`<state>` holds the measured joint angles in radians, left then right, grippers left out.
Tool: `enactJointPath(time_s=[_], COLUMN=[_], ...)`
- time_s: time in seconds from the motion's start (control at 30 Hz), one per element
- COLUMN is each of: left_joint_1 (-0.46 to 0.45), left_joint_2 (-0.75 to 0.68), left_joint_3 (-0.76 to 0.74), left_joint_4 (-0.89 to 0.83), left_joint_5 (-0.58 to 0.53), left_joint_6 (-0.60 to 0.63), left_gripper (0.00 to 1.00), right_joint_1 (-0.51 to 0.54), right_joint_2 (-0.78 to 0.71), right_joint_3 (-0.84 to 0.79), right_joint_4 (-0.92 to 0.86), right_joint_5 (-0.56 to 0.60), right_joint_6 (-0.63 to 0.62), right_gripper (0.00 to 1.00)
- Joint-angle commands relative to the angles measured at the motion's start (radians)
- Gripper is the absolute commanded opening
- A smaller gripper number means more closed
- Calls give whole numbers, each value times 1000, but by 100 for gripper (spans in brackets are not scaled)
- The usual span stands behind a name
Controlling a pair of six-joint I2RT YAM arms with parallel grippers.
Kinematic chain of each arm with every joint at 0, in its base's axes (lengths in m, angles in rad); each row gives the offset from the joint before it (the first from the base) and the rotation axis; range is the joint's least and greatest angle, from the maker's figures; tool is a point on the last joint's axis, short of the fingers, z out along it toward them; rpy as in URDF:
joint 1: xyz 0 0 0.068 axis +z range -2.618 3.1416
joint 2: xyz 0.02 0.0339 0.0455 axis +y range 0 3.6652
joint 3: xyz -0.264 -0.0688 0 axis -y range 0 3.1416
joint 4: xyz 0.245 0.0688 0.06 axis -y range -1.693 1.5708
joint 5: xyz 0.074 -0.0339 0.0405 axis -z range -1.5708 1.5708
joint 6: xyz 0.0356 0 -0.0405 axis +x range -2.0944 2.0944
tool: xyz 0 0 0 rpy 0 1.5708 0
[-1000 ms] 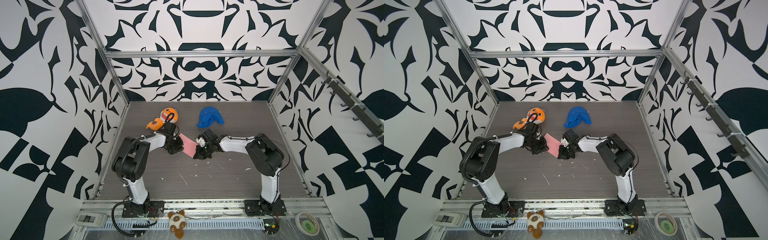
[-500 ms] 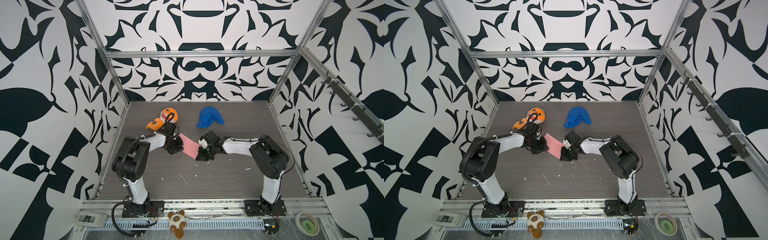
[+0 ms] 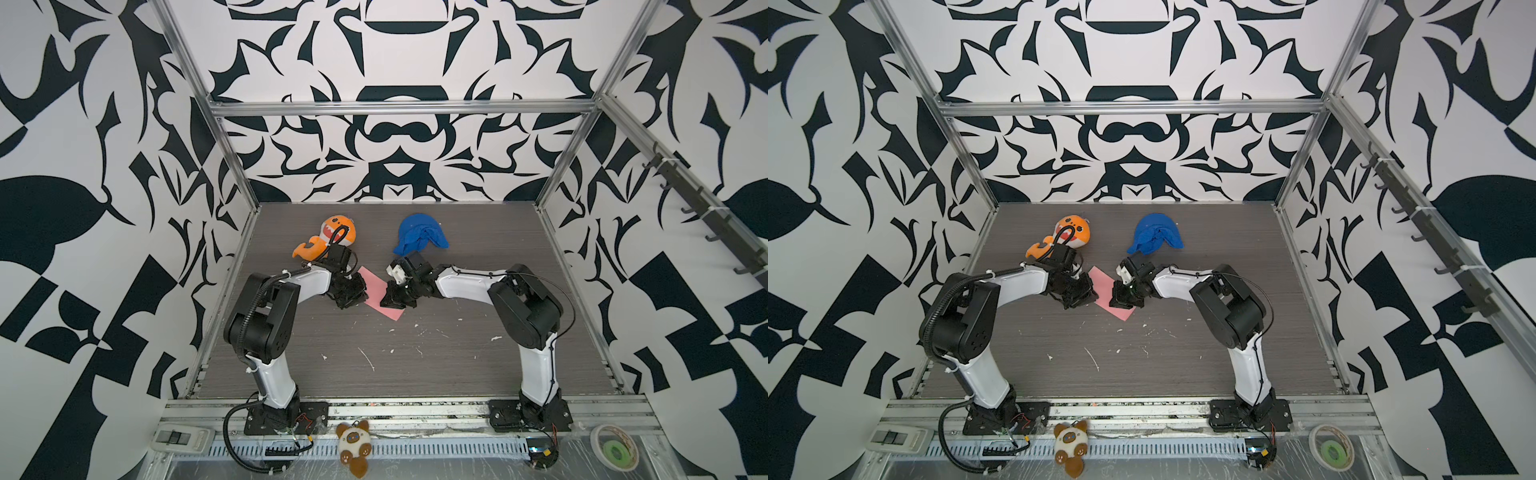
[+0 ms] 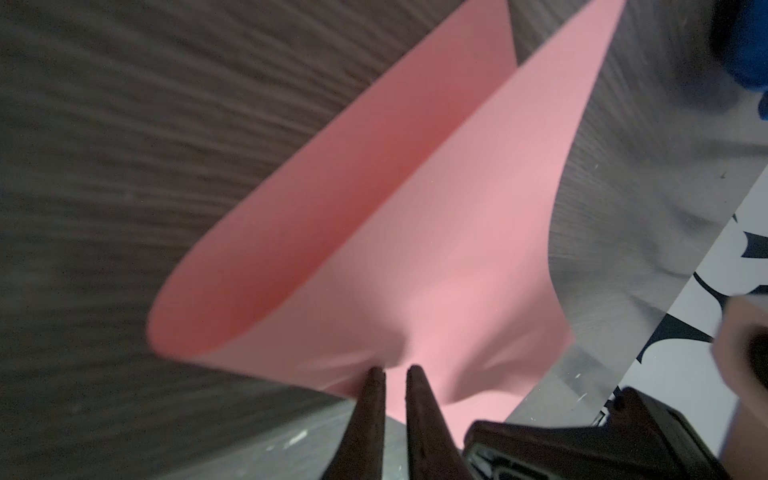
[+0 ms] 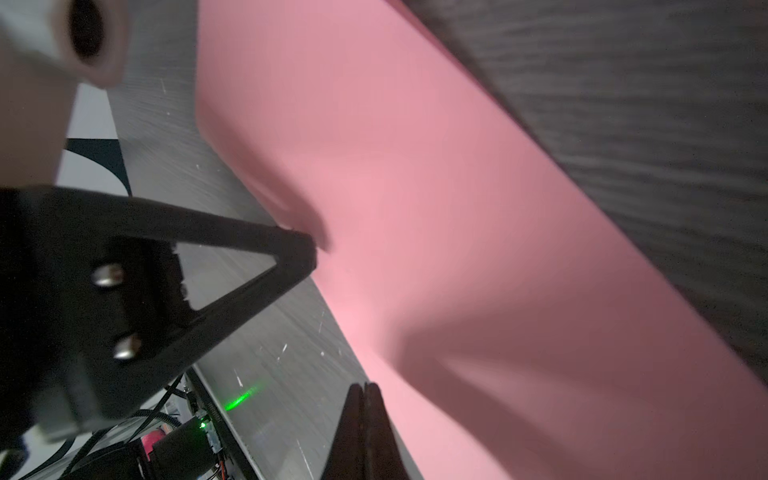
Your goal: Fold a paper plane with a square sheet of paper (pick it up from the middle)
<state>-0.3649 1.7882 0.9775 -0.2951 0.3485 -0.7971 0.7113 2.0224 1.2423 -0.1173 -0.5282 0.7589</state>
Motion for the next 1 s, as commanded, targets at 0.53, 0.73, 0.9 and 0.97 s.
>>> enactJointPath(time_s=[0.53, 0.73, 0.9, 0.97], left_joint_1=[-11, 23, 75, 92], left_joint_2=[60, 66, 68, 72], left_joint_3=[103, 123, 131, 135], left_joint_4=[-209, -255, -257, -252], left_joint_5=[-182, -240, -247, -253], left_joint_6=[263, 295, 305, 305], left_gripper=[19, 18, 18, 18], right_joint_1=[7, 7, 7, 6], right_joint_2=[15, 13, 10, 10], right_joint_3=[14, 13, 10, 9], right_joint_4=[-235, -245, -243, -242], right_joint_5=[73, 86, 89, 88], right_joint_6=[-126, -128, -127, -127], right_gripper=[2, 2, 2, 2])
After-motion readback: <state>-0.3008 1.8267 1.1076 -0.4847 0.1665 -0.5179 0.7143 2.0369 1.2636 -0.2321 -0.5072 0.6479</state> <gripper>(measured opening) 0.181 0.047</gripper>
